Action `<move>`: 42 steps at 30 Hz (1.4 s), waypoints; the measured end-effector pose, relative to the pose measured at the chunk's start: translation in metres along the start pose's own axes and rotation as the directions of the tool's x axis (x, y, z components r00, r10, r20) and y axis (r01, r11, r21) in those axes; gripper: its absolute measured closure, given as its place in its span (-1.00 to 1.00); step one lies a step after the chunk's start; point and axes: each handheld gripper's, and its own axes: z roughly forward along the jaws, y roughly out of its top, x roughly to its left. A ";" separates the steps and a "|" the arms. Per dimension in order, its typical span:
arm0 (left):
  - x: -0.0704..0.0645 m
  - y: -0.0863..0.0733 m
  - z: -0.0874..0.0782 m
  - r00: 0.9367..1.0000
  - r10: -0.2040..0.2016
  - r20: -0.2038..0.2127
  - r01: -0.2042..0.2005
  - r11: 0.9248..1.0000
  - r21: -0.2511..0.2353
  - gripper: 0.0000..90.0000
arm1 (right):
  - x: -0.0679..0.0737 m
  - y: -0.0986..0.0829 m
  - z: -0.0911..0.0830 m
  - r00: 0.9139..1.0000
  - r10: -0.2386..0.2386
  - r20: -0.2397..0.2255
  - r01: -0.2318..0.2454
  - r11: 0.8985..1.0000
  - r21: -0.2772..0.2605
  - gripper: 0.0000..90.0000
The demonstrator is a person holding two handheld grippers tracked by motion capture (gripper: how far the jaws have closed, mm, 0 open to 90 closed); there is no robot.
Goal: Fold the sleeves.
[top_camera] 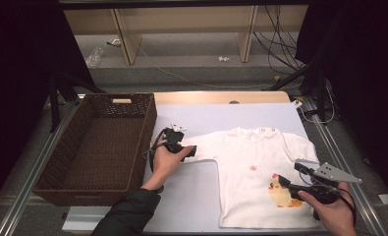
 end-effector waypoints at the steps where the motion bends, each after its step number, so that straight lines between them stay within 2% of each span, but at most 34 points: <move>1: 0.001 -0.001 0.002 1.000 -0.002 -0.007 0.002 1.000 0.011 -0.52 | 0.000 0.000 0.000 1.000 0.000 -0.001 0.000 1.000 0.001 -0.56; 4: 0.003 -0.002 0.009 1.000 -0.008 -0.019 0.009 0.999 0.034 -0.51 | 0.000 0.000 0.000 1.000 -0.001 -0.002 0.001 1.000 0.007 -0.56; 7: 0.004 -0.003 0.014 0.999 -0.023 -0.026 0.024 0.999 0.048 -0.42 | 0.001 0.000 0.000 1.000 -0.001 -0.001 0.001 1.000 0.006 -0.56; 10: 0.003 -0.002 0.015 0.999 -0.014 -0.043 0.016 0.999 0.052 -0.38 | 0.001 0.000 0.000 1.000 -0.003 -0.002 0.003 1.000 0.007 -0.56; 13: 0.000 -0.001 0.015 0.998 0.019 -0.061 -0.015 0.998 0.063 -0.27 | 0.001 0.000 0.000 1.000 -0.005 -0.002 0.005 1.000 0.009 -0.56; 17: -0.007 0.000 0.014 0.998 0.042 -0.056 -0.039 0.997 0.070 0.05 | 0.001 0.001 0.000 1.000 -0.005 -0.003 0.005 1.000 0.006 -0.55; 21: -0.010 0.003 0.014 0.998 0.047 -0.043 -0.043 0.996 0.084 0.39 | 0.002 0.001 0.001 1.000 -0.009 -0.007 0.009 1.000 0.002 -0.55; 24: -0.011 0.005 0.015 0.998 0.038 -0.046 -0.034 0.996 0.086 0.66 | 0.002 0.001 0.001 1.000 -0.010 -0.006 0.010 1.000 0.003 -0.55; 26: -0.010 0.005 0.016 0.999 0.017 -0.035 -0.014 0.997 0.081 0.90 | 0.002 0.000 0.001 1.000 -0.009 -0.006 0.009 1.000 0.003 -0.55; 27: -0.010 0.005 0.016 0.999 0.012 -0.038 -0.009 0.997 0.077 0.94 | 0.002 0.001 0.000 1.000 -0.008 -0.005 0.008 1.000 0.009 -0.55; 31: -0.013 0.003 0.016 0.999 0.013 -0.053 -0.010 0.998 0.057 0.97 | 0.001 0.000 0.000 1.000 -0.010 -0.007 0.010 1.000 0.010 -0.55; 34: -0.011 0.003 0.015 0.999 -0.020 -0.037 0.022 0.999 0.050 0.98 | 0.001 0.000 0.001 1.000 -0.011 -0.007 0.011 1.000 0.006 -0.55; 42: -0.016 0.014 0.000 1.000 -0.007 -0.019 0.007 1.000 -0.013 0.98 | 0.001 0.000 0.001 1.000 -0.011 -0.007 0.011 1.000 0.011 -0.55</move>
